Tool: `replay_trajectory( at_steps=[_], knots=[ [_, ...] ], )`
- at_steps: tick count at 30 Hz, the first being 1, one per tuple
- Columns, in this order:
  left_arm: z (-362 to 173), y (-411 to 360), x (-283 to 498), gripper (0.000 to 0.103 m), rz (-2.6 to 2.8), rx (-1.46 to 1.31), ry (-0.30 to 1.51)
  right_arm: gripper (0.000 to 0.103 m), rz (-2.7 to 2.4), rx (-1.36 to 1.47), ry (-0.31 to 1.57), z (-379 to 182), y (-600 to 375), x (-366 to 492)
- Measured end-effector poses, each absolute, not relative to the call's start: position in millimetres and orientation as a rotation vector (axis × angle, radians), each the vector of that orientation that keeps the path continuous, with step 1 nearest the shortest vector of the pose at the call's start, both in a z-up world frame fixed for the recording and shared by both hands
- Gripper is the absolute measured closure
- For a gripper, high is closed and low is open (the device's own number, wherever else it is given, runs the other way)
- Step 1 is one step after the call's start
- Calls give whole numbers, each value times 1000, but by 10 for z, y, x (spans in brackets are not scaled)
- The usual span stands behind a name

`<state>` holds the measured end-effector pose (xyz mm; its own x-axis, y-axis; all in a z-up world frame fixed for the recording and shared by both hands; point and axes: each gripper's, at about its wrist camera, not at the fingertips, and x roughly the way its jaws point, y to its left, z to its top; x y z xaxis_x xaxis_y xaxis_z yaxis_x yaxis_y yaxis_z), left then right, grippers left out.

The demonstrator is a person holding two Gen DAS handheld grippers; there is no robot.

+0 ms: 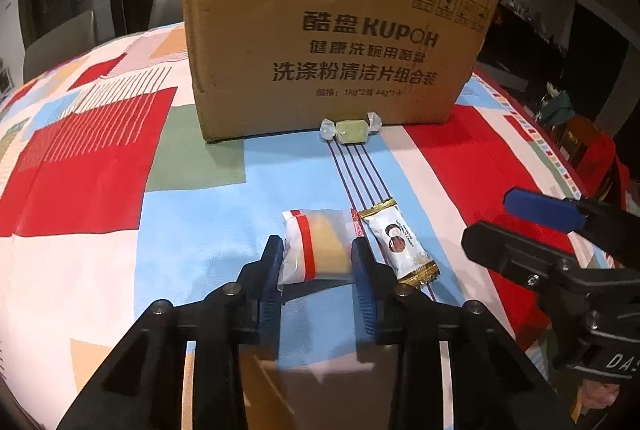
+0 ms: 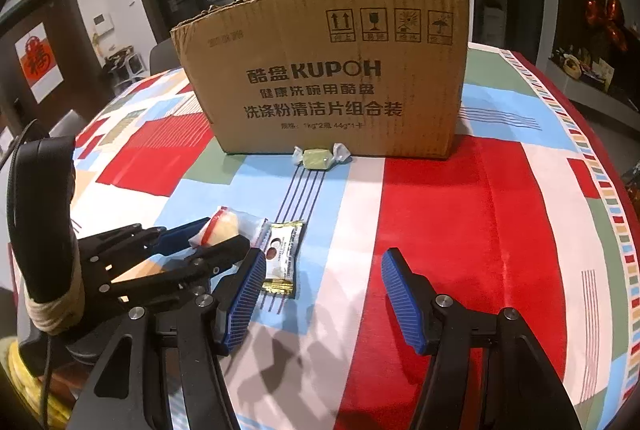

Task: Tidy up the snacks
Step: 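Grasp the white-and-red cake packet with the left gripper, then grasp the white-and-gold chocolate bar with the right gripper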

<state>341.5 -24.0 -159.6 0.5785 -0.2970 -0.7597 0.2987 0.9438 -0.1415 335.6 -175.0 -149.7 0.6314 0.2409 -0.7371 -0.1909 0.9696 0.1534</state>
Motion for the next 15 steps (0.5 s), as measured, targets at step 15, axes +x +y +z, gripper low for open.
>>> replay_trajectory(
  at_steps=[15],
  knots=[
    [-1433, -58, 3258, 71, -313, -10, 863, 59, 297, 32, 901, -1634, -1478, 3517]
  ],
)
